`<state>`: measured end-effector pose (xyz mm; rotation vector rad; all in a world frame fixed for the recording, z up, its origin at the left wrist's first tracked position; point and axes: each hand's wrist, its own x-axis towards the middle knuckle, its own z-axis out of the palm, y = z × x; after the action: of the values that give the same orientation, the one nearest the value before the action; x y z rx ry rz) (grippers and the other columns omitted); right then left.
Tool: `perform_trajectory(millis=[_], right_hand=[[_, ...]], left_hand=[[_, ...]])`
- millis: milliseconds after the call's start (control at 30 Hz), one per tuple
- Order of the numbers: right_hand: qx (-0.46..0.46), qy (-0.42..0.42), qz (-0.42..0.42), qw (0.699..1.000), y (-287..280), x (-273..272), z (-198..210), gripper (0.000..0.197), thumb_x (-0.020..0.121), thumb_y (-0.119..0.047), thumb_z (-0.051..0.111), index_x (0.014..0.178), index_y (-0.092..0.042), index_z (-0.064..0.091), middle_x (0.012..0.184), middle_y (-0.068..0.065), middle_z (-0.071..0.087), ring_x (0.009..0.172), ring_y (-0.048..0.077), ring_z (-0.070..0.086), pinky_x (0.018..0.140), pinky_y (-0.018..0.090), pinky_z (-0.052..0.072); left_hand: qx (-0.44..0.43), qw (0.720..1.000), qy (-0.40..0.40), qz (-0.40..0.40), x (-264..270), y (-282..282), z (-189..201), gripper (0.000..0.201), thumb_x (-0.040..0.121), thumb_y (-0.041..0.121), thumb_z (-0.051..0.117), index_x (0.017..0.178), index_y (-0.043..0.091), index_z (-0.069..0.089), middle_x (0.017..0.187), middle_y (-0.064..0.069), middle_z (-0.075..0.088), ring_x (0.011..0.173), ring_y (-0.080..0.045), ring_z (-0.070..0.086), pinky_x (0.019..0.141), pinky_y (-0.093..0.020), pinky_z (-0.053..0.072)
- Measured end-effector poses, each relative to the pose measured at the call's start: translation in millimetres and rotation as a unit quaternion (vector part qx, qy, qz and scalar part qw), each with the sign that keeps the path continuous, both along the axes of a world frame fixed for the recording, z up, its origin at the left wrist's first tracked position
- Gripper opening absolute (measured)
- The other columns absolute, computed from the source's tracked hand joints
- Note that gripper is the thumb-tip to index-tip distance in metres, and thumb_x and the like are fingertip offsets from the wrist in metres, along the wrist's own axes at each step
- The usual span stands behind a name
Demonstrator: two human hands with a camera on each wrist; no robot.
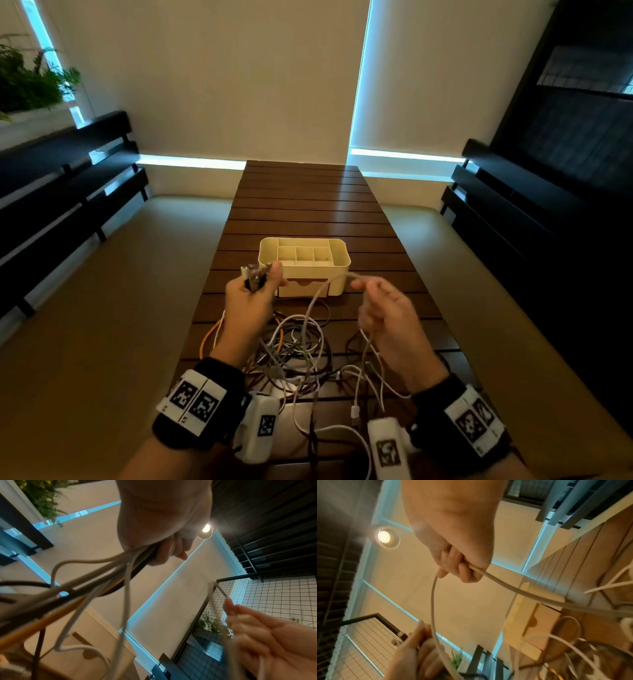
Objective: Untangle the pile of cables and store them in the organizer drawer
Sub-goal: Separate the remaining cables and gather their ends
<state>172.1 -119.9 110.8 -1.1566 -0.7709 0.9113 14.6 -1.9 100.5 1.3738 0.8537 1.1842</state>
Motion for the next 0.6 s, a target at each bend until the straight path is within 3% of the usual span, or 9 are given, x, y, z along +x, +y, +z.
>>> perform_trajectory(millis=[100,200,267,333,433,533,600], right_hand=[[0.071,0.066,-0.011,0.995,7.9,6.5,18.5,0.028,0.097,-0.017,0.036,0.096,-0.008,0.062,0.052,-0.006,0.028,0.041,0.006,0.024,0.043,0.018,0.023],[0.101,0.071,-0.016,0.992,13.4,6.0,26.9,0.027,0.097,-0.015,0.035,0.096,-0.006,0.061,0.048,-0.007,0.028,0.038,0.005,0.023,0.043,0.020,0.020],[0.092,0.032,-0.027,0.995,15.8,3.7,28.0,0.026,0.098,-0.015,0.036,0.097,-0.007,0.061,0.048,-0.008,0.029,0.040,0.005,0.023,0.045,0.021,0.020],[0.074,-0.005,-0.041,0.996,16.9,0.2,28.8,0.026,0.099,-0.016,0.037,0.100,-0.006,0.062,0.047,-0.010,0.030,0.043,0.006,0.022,0.044,0.019,0.021],[0.063,-0.004,-0.111,0.992,15.9,4.3,33.8,0.027,0.099,-0.018,0.037,0.101,-0.004,0.061,0.044,-0.010,0.034,0.042,0.003,0.025,0.041,0.015,0.024],[0.063,0.054,-0.240,0.967,12.2,23.0,37.0,0.027,0.099,-0.020,0.037,0.090,-0.009,0.059,0.044,-0.010,0.033,0.038,0.002,0.025,0.038,0.014,0.024],[0.066,0.081,-0.301,0.948,7.3,36.5,35.7,0.028,0.100,-0.021,0.036,0.086,-0.013,0.058,0.048,-0.009,0.031,0.038,0.002,0.024,0.037,0.015,0.023]], left_hand=[[0.023,0.993,0.037,-0.113,5.8,-15.9,6.9,0.026,0.092,0.025,0.053,0.078,0.009,0.067,0.042,0.016,0.050,0.042,0.004,0.045,0.049,-0.026,0.029],[0.047,0.971,0.076,-0.223,9.7,-27.3,10.6,0.026,0.096,0.013,0.049,0.114,0.002,0.063,0.050,0.004,0.056,0.045,0.010,0.045,0.045,-0.028,0.039],[0.034,0.956,0.068,-0.285,12.0,-29.1,7.2,0.029,0.095,0.014,0.053,0.122,0.006,0.059,0.047,0.013,0.053,0.045,0.009,0.047,0.045,-0.011,0.038],[0.028,0.941,0.072,-0.330,14.4,-31.0,6.0,0.027,0.089,0.020,0.059,0.111,0.006,0.065,0.050,0.017,0.051,0.044,0.006,0.045,0.047,-0.005,0.033],[0.021,0.939,0.092,-0.330,13.4,-27.6,3.9,0.021,0.085,0.016,0.066,0.079,-0.003,0.062,0.055,0.005,0.045,0.046,-0.004,0.039,0.048,-0.013,0.033],[-0.018,0.943,0.095,-0.318,4.7,-17.1,1.2,0.021,0.086,0.015,0.064,0.068,0.009,0.054,0.049,0.005,0.039,0.041,-0.008,0.035,0.041,-0.017,0.029],[-0.026,0.952,0.087,-0.292,-2.7,-7.0,-0.9,0.024,0.081,0.026,0.070,0.063,0.016,0.057,0.049,0.001,0.038,0.040,-0.012,0.032,0.040,-0.021,0.025]])
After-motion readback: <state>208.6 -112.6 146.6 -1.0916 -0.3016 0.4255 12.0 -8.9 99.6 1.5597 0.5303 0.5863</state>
